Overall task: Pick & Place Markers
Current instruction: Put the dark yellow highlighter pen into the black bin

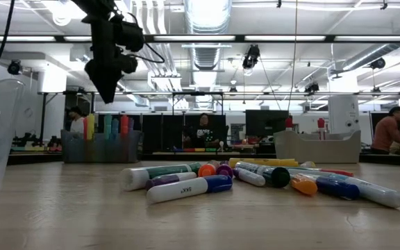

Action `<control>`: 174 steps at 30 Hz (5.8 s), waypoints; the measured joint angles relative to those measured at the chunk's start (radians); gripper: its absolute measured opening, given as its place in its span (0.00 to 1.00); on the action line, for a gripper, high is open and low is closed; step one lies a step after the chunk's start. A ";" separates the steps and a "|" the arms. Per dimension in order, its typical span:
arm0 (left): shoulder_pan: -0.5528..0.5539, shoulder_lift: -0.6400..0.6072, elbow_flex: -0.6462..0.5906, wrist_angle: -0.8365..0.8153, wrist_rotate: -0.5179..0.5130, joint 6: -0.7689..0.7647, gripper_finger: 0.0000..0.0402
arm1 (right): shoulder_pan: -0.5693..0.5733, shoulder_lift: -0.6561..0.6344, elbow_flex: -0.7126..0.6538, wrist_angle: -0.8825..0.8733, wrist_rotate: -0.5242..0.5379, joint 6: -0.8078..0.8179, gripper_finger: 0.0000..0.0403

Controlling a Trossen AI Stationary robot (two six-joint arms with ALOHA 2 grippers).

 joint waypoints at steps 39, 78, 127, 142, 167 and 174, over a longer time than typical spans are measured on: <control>-0.500 -0.348 0.150 0.153 0.138 -0.198 0.26 | 0.000 0.000 0.000 -0.050 0.002 0.240 0.54; -0.866 -0.537 -0.684 1.221 0.138 -0.229 0.26 | -0.060 0.000 0.000 -0.285 0.373 0.332 0.54; -0.873 -0.529 -0.704 1.373 0.185 -0.396 0.26 | -0.225 0.213 0.279 -0.678 0.159 -0.284 0.54; -0.873 -0.531 -0.704 1.369 0.182 -0.392 0.26 | -0.344 0.438 0.528 -1.085 0.150 -0.069 0.54; -0.873 -0.531 -0.704 1.368 0.181 -0.373 0.26 | -0.579 0.472 0.526 -1.231 -0.105 0.454 0.54; -0.873 -0.531 -0.715 1.368 0.181 -0.373 0.26 | -0.571 0.489 0.522 -1.234 -0.072 0.441 0.54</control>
